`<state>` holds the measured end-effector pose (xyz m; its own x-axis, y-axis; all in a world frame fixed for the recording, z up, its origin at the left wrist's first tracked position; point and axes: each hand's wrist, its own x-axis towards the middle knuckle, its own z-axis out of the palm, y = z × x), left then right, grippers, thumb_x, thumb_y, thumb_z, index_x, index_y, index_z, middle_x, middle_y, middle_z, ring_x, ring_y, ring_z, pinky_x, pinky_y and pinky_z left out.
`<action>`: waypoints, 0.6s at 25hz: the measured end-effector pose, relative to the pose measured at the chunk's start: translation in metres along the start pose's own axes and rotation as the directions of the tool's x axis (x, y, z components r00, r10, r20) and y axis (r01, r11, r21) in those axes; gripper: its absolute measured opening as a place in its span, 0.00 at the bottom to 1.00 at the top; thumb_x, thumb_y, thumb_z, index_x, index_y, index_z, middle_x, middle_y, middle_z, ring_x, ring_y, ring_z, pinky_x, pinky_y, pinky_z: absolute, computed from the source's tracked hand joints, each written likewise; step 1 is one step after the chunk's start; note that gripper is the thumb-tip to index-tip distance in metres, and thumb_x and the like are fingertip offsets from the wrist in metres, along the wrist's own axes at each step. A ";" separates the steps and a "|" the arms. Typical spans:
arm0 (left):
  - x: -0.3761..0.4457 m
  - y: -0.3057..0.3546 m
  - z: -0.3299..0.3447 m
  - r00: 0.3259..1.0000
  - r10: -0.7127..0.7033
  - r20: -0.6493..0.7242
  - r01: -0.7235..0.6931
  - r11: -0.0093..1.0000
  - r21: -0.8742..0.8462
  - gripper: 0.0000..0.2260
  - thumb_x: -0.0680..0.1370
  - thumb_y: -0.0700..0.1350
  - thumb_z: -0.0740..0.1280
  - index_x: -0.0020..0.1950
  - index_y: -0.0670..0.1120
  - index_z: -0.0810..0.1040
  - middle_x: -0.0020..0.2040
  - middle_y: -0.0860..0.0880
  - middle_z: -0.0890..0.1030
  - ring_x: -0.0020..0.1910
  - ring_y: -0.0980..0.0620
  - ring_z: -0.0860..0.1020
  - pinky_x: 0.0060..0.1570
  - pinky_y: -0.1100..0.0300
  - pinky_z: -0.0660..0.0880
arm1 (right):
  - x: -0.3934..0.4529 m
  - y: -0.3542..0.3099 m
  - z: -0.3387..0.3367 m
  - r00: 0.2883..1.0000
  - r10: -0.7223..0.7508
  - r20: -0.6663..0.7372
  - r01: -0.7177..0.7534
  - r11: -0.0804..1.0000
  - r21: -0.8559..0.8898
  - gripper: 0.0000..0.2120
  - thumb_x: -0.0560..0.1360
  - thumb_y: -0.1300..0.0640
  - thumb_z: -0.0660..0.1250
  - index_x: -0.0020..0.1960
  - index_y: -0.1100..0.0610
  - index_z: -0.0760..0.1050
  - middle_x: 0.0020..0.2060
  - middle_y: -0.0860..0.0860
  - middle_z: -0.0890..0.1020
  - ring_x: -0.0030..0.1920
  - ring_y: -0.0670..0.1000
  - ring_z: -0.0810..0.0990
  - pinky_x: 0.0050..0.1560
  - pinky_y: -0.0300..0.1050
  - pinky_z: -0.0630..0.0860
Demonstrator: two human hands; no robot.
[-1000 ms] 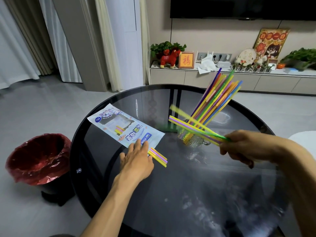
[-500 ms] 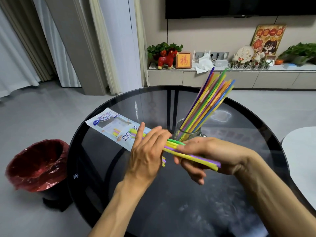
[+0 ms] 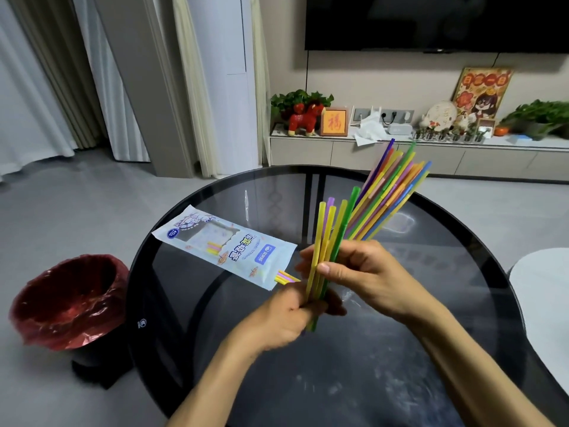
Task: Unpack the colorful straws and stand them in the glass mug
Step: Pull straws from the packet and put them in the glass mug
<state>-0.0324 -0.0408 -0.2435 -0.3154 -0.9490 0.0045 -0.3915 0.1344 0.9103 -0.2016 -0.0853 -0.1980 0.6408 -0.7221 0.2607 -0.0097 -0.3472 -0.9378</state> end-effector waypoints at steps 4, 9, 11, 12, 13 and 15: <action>0.003 -0.002 0.000 0.997 -0.030 0.066 0.028 0.999 0.032 0.10 0.80 0.34 0.58 0.56 0.40 0.77 0.51 0.50 0.83 0.43 0.66 0.80 0.41 0.66 0.74 | 0.002 0.012 -0.002 0.997 0.042 0.061 -0.040 0.999 -0.030 0.25 0.73 0.47 0.72 0.51 0.70 0.77 0.41 0.74 0.80 0.34 0.77 0.78 0.32 0.75 0.73; 0.005 -0.013 0.000 0.989 -0.103 -0.111 0.109 0.993 0.050 0.15 0.72 0.54 0.67 0.59 0.55 0.76 0.53 0.51 0.82 0.49 0.57 0.80 0.56 0.51 0.78 | 0.006 0.005 -0.008 0.962 -0.016 -0.271 0.025 0.999 0.031 0.12 0.72 0.55 0.71 0.48 0.64 0.81 0.40 0.63 0.86 0.41 0.64 0.85 0.44 0.61 0.82; 0.007 -0.011 -0.008 0.953 -0.109 -0.283 0.096 0.994 -0.059 0.19 0.72 0.52 0.70 0.63 0.55 0.75 0.59 0.52 0.81 0.58 0.58 0.79 0.62 0.54 0.75 | 0.014 -0.007 -0.034 0.826 0.017 -0.564 0.080 0.986 0.147 0.05 0.75 0.62 0.68 0.50 0.61 0.81 0.39 0.53 0.88 0.42 0.52 0.87 0.43 0.48 0.83; 0.007 -0.008 -0.013 0.922 -0.126 -0.367 0.095 0.990 -0.103 0.17 0.74 0.48 0.70 0.63 0.53 0.75 0.60 0.52 0.80 0.58 0.57 0.79 0.61 0.59 0.75 | 0.018 -0.012 -0.051 0.728 0.033 -0.685 0.121 0.977 0.176 0.05 0.76 0.63 0.68 0.51 0.60 0.80 0.38 0.51 0.88 0.41 0.49 0.87 0.42 0.45 0.83; 0.006 -0.004 -0.017 0.890 -0.141 -0.433 0.097 0.988 -0.122 0.15 0.75 0.45 0.70 0.62 0.52 0.77 0.59 0.53 0.80 0.58 0.58 0.79 0.58 0.64 0.75 | 0.022 -0.015 -0.067 0.642 0.042 -0.765 0.157 0.970 0.185 0.04 0.77 0.63 0.68 0.50 0.59 0.81 0.37 0.50 0.88 0.42 0.49 0.87 0.42 0.45 0.83; 0.006 -0.001 -0.019 0.855 -0.150 -0.497 0.107 0.988 -0.115 0.12 0.76 0.42 0.69 0.59 0.51 0.78 0.56 0.54 0.81 0.55 0.59 0.80 0.50 0.73 0.75 | 0.029 -0.010 -0.082 0.542 0.050 -0.839 0.130 0.981 0.142 0.03 0.76 0.61 0.69 0.46 0.56 0.82 0.37 0.51 0.87 0.43 0.53 0.86 0.46 0.52 0.84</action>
<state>-0.0175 -0.0516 -0.2368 0.2191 -0.9730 0.0730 -0.3210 -0.0012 0.9471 -0.2460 -0.1512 -0.1620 -0.2977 -0.9104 0.2873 0.1828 -0.3497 -0.9188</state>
